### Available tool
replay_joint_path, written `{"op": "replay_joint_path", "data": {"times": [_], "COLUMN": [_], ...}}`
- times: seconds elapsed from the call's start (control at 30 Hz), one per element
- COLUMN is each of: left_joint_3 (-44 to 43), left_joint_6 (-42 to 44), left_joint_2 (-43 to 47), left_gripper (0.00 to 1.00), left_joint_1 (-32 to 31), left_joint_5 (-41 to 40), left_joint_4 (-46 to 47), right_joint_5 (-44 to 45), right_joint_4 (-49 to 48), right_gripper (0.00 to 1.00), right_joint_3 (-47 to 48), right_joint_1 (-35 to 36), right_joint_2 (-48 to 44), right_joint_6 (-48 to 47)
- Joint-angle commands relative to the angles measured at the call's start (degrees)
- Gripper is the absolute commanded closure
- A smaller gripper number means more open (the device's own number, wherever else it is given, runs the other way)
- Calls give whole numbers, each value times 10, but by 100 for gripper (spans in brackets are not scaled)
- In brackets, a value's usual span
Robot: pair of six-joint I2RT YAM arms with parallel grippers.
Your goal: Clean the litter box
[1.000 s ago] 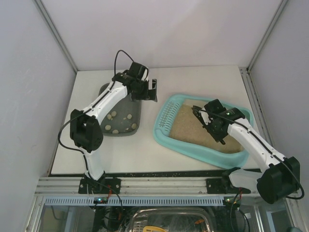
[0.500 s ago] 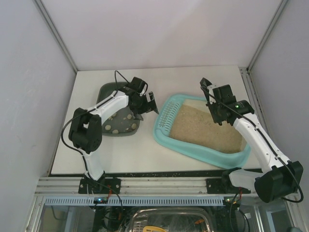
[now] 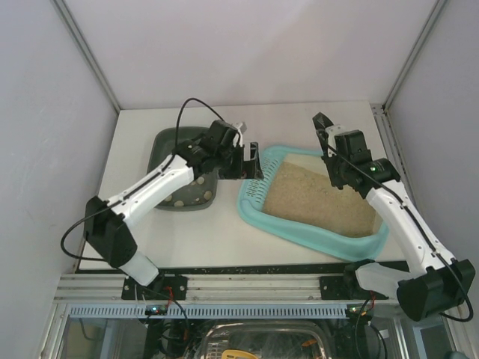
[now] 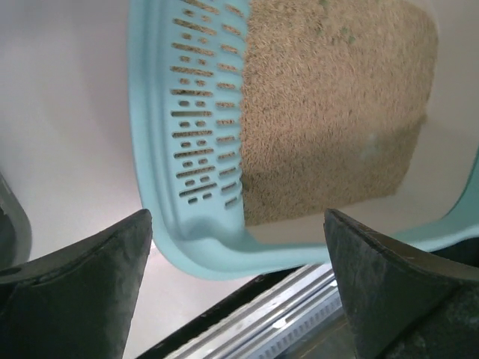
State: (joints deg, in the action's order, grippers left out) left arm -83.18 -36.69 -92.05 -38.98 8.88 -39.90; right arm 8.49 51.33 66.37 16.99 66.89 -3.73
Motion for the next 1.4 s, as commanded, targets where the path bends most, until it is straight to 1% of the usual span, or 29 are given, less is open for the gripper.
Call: {"op": "replay_joint_path", "data": {"times": [0.0,0.07,0.13,0.2,0.23,0.37,0.43,0.53,0.63,0.77,0.9,0.93,1.0,1.03,1.1,1.17,1.2,1.3,1.37], "left_joint_3": [36,72,99,100,92,27,2,13,36,43,51,49,32,17,-28,-75,-88,-102,-110], "left_joint_6": [248,393,552,643,670,730,766,812,849,892,958,974,1007,1016,1030,1037,1035,1037,1046], "left_joint_2": [76,118,153,154,146,86,60,46,45,32,11,3,-28,-47,-89,-124,-133,-148,-156], "left_gripper": [0,0,0,0,0,1,6,6,6,6,7,8,16,21,28,30,30,33,38], "left_joint_1": [-54,-70,-87,-113,-119,-141,-157,-173,-175,-176,-176,-176,-176,-175,-170,-157,-152,-137,-127], "left_joint_5": [14,70,99,83,85,126,144,170,216,254,265,261,248,241,240,255,259,250,241], "left_joint_4": [10,32,37,27,22,0,-14,2,18,5,-21,-29,-55,-73,-122,-168,-176,-171,-171], "right_joint_5": [-2,-12,-24,-28,-29,-33,-33,-30,-31,-36,-51,-53,-56,-58,-73,-92,-105,-123,-129], "right_joint_4": [-48,-53,-53,-48,-46,-45,-43,-39,-37,-34,-31,-32,-34,-35,-40,-46,-49,-57,-61], "right_gripper": [100,100,100,100,100,100,100,100,100,100,100,100,100,100,100,100,100,100,100], "right_joint_3": [4,5,5,5,5,2,1,-3,-6,-6,-7,-8,-11,-11,-14,-15,-15,-15,-15], "right_joint_1": [-13,-25,-34,-39,-40,-43,-44,-47,-55,-74,-91,-94,-97,-98,-108,-121,-124,-131,-132], "right_joint_2": [-40,-52,-61,-68,-70,-84,-92,-102,-112,-119,-126,-128,-131,-133,-135,-135,-135,-132,-131], "right_joint_6": [23,34,43,50,55,66,68,69,67,64,64,64,66,68,80,95,101,116,120]}}
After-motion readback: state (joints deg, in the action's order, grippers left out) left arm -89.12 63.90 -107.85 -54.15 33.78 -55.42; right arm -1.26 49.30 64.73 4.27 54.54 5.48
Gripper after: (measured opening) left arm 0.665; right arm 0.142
